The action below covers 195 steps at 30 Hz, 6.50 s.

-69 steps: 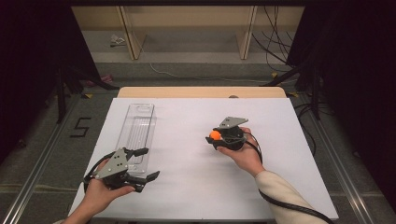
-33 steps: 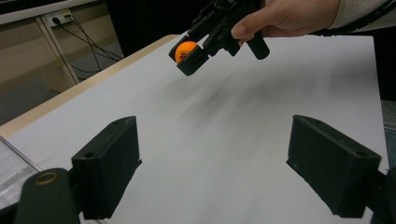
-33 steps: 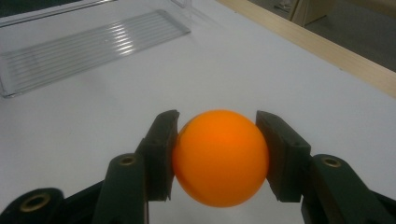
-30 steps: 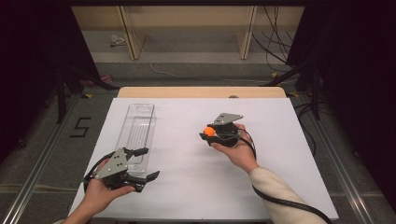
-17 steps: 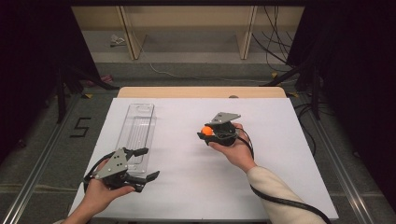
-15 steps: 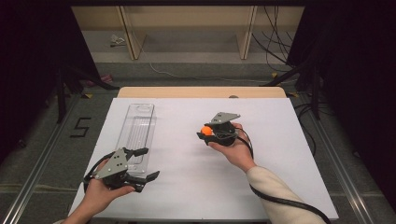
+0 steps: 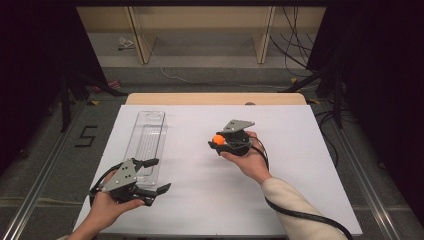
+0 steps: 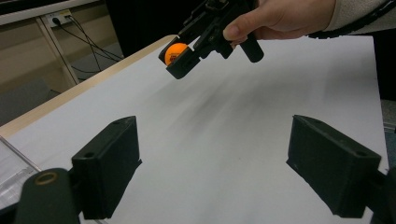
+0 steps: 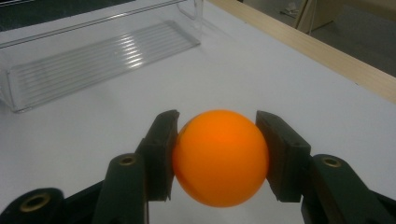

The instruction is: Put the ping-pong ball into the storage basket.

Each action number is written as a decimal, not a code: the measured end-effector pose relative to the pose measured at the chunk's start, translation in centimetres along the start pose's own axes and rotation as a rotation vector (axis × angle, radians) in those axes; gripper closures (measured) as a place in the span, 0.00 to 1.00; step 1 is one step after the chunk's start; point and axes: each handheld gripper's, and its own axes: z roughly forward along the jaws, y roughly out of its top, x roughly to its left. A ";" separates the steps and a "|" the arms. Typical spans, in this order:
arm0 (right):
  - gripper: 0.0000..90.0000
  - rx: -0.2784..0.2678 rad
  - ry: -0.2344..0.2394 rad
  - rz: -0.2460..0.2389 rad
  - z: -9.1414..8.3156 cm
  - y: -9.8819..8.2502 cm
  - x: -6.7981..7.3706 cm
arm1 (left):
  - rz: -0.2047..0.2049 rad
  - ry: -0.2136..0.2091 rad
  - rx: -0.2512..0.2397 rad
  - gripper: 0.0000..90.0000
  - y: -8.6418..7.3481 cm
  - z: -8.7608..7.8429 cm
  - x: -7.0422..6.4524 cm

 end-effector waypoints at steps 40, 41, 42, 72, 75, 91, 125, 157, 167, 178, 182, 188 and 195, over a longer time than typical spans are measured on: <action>0.57 -0.018 0.034 -0.014 1.5 1.4 1.4 | 0.002 -0.001 0.000 0.18 0.0 0.0 -0.1; 0.57 -0.020 0.035 -0.015 1.5 1.4 1.4 | 0.002 -0.001 0.000 0.18 0.0 0.0 -0.1; 0.57 -0.020 0.035 -0.015 1.5 1.4 1.5 | 0.002 -0.001 0.000 0.18 0.0 0.0 -0.1; 0.57 -0.029 0.063 -0.023 2.6 2.3 2.5 | 0.001 -0.003 -0.001 0.18 0.0 0.0 -0.1; 0.57 -0.029 0.068 -0.023 2.7 2.5 2.6 | 0.001 -0.002 -0.001 0.18 0.0 0.0 -0.1; 0.57 -0.039 0.083 -0.027 3.3 3.3 3.2 | 0.002 -0.004 0.000 0.18 0.0 0.0 -0.1; 0.57 -0.051 0.108 -0.046 4.6 5.0 4.3 | 0.004 -0.008 0.002 0.18 0.0 0.0 -0.2; 0.57 -0.044 0.127 -0.073 5.9 6.4 5.2 | 0.006 -0.010 0.003 0.18 0.0 0.0 -0.2; 0.57 -0.041 0.135 -0.079 6.3 6.8 5.5 | 0.006 -0.011 0.003 0.18 0.0 0.1 -0.2; 0.57 -0.041 0.142 -0.088 6.8 7.4 5.9 | 0.006 -0.012 0.003 0.18 0.0 0.1 -0.2; 0.57 -0.038 0.146 -0.092 6.9 7.6 6.0 | 0.007 -0.012 0.004 0.18 0.0 0.1 -0.2; 0.57 -0.036 0.148 -0.095 7.2 7.8 6.0 | 0.007 -0.013 0.003 0.18 0.0 0.1 -0.2; 0.57 -0.034 0.151 -0.096 7.3 8.0 6.1 | 0.009 -0.013 0.005 0.18 0.0 0.1 -0.2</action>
